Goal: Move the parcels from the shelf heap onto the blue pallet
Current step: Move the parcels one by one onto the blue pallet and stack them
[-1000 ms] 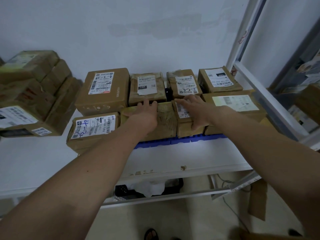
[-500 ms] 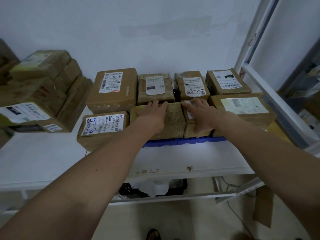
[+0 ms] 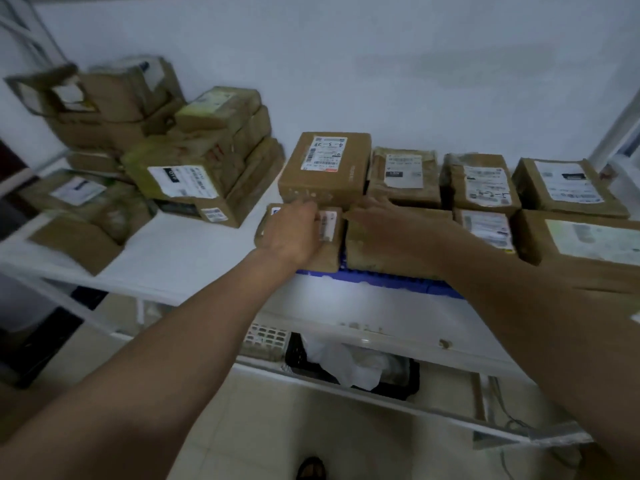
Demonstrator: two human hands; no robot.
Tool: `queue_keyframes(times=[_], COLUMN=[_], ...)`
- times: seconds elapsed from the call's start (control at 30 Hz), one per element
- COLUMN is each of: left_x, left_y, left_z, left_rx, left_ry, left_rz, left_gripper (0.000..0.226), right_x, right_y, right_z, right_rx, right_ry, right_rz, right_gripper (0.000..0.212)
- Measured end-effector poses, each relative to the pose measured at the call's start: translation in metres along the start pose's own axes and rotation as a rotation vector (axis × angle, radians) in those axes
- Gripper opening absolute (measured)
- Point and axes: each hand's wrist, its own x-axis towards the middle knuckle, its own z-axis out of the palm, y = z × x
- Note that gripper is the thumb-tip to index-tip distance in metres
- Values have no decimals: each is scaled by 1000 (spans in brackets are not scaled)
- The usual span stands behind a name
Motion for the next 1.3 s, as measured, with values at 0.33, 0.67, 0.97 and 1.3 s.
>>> queue_keyframes(times=[0.33,0.67,0.97,1.3], left_x=[-32,-36,-63,-75], left_y=[-98,-186,-323,-416], left_z=[-6,-30,-65,-74], left_rx=[77,38,150,154], left_ry=[-91,-171,-190,-247], left_rz=[-133,-78,-135,-205], left_gripper=[30,32,33,32], right_x=[45,78,152,208], right_y=[-86,-166,-283,-359], right_z=[25,9,14,14], right_rx=[-73,-28,-31,-54], right_ry=[-50,-70,-113,-130], right_rz=[-52,-2,-96,-173], right_gripper=[59,33,68,70])
